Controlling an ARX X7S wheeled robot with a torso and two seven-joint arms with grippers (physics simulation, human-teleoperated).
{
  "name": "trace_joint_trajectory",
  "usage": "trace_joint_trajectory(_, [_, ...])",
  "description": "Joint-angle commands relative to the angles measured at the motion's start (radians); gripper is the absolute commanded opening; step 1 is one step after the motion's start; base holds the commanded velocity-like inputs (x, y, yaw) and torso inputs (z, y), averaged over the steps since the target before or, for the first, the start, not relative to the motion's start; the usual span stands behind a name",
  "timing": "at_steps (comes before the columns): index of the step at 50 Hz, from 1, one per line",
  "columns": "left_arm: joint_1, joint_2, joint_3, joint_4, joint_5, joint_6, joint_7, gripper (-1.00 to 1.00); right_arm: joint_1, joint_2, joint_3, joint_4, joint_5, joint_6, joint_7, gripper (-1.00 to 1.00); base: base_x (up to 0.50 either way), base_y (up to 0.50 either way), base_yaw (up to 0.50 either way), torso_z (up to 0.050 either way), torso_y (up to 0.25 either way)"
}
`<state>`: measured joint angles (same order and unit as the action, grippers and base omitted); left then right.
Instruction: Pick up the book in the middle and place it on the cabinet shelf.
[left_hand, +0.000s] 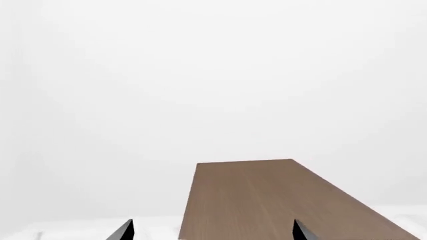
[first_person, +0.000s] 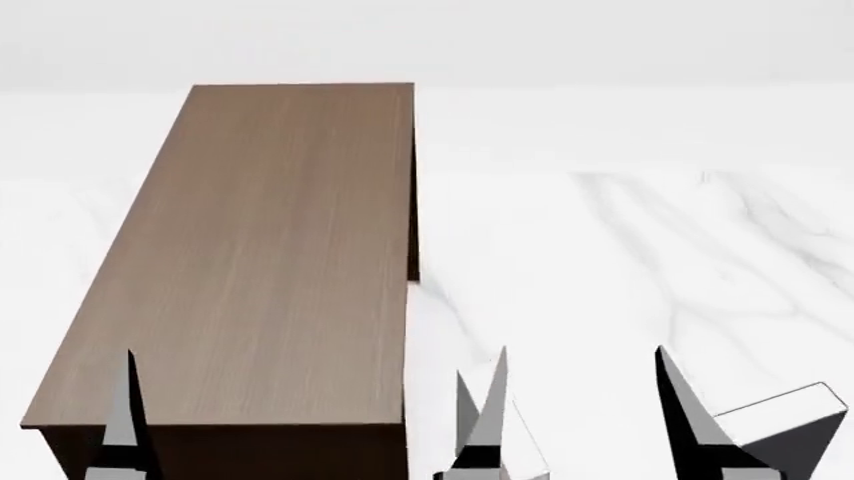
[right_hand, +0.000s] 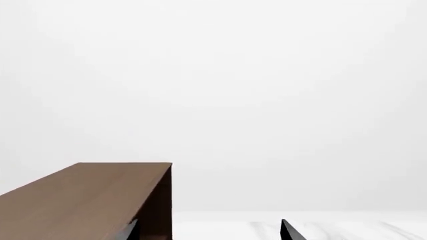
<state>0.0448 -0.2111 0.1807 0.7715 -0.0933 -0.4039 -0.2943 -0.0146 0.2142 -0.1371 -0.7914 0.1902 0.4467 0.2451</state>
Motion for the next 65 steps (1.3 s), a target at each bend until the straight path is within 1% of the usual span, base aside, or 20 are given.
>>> trace_joint_trajectory(1, [0.003, 0.016, -0.025, 0.012, -0.005, 0.005, 0.025, 1.00, -0.019, -0.017, 0.050, 0.001, 0.052, -0.056, -0.046, 1.00, -0.05, 0.00, -0.50, 0.000, 0.000])
trace_joint_trajectory(21, [-0.001, 0.005, -0.017, 0.009, -0.013, 0.008, 0.012, 1.00, -0.018, -0.006, 0.044, 0.005, 0.059, -0.056, -0.026, 1.00, -0.05, 0.01, -0.50, 0.000, 0.000])
trace_joint_trajectory(26, [-0.009, 0.004, -0.018, 0.008, -0.020, -0.018, 0.003, 1.00, 0.011, -0.003, 0.030, 0.009, -0.018, 0.012, 0.048, 1.00, -0.04, 0.01, -0.43, 0.000, 0.000])
trace_joint_trajectory(27, [-0.007, 0.003, -0.020, 0.010, -0.024, -0.014, 0.004, 1.00, 0.022, 0.003, 0.014, 0.011, -0.051, 0.047, 0.067, 1.00, 0.00, 0.00, 0.00, 0.000, 0.000])
trace_joint_trajectory(34, [-0.013, 0.001, -0.021, 0.015, -0.031, -0.036, -0.006, 1.00, 0.026, 0.009, -0.003, 0.014, -0.055, 0.057, 0.075, 1.00, 0.00, 0.00, 0.00, 0.048, 0.000])
trace_joint_trajectory(65, [-0.012, -0.018, -0.019, 0.009, -0.057, -0.032, -0.026, 1.00, 0.031, 0.028, -0.021, 0.026, -0.038, 0.059, 0.100, 1.00, 0.00, 0.00, 0.00, 0.050, 0.000])
